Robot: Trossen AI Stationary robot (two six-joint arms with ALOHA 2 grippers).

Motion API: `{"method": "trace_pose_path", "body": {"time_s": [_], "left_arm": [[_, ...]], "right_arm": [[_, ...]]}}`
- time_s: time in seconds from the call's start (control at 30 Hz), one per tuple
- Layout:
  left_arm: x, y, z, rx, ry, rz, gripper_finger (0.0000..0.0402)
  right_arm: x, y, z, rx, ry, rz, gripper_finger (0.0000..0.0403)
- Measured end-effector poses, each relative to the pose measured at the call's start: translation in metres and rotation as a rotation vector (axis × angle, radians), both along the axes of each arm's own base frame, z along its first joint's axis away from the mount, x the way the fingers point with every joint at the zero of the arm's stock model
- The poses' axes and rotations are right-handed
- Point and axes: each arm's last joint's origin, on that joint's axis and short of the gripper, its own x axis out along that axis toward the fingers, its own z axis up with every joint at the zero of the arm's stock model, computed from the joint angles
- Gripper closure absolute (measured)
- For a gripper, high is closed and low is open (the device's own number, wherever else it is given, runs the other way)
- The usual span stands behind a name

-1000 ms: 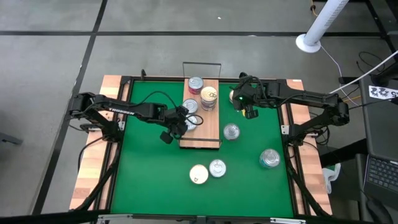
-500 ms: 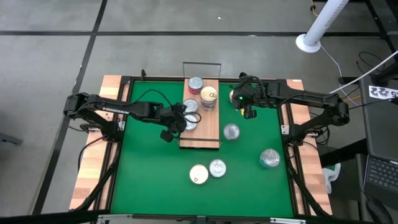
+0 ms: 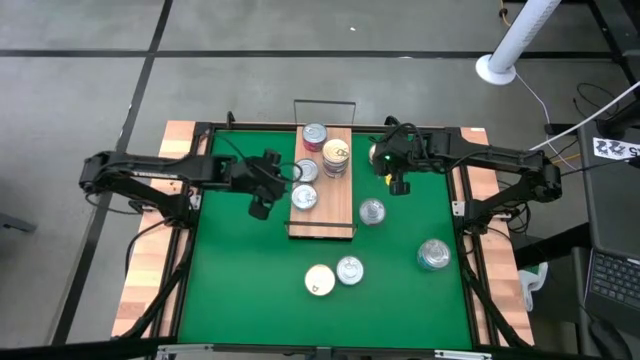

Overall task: Stack canned seafood by type on shelf
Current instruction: Stack the red tuna can on top of the red tuna can on the shelf

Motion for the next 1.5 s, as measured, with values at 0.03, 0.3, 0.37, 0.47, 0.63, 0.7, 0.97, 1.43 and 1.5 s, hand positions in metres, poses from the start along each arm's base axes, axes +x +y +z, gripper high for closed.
{"method": "trace_pose_path", "body": {"time_s": [0.03,0.3,0.37,0.47,0.63,0.7,0.97,1.43,1.5], "left_arm": [[-0.003,0.000,0.003,-0.006,-0.016,0.008,0.0268],[-0.018,-0.001,0.017,-0.040,-0.084,0.043,0.0268],[-0.019,-0.001,0.018,-0.047,-0.089,0.050,0.0268],[-0.019,-0.001,0.017,-0.048,-0.081,0.051,0.0268],[-0.022,-0.002,0.015,-0.060,-0.050,0.062,0.0268],[-0.022,-0.002,0.015,-0.068,-0.052,0.070,0.0268],[-0.022,-0.002,0.015,-0.072,-0.055,0.073,0.0270],[-0.022,-0.002,0.015,-0.101,-0.069,0.101,0.0270],[-0.022,-0.002,0.015,-0.101,-0.069,0.101,0.0270]], "right_arm": [[0.000,0.001,-0.001,0.045,-0.008,-0.007,0.0400],[-0.001,0.005,-0.003,0.228,-0.051,-0.088,0.0340],[-0.001,0.005,-0.003,0.235,-0.054,-0.104,0.0308],[0.000,0.007,-0.012,0.291,-0.041,-0.108,0.0264],[-0.005,0.014,-0.043,0.499,0.047,-0.061,0.0217],[-0.008,0.016,-0.057,0.556,0.072,-0.051,0.0210],[-0.012,0.018,-0.108,0.567,0.079,0.004,0.0222],[-0.004,0.043,-0.128,0.525,0.026,0.187,0.0235],[-0.002,0.052,-0.129,0.497,0.031,0.220,0.0235]]}}
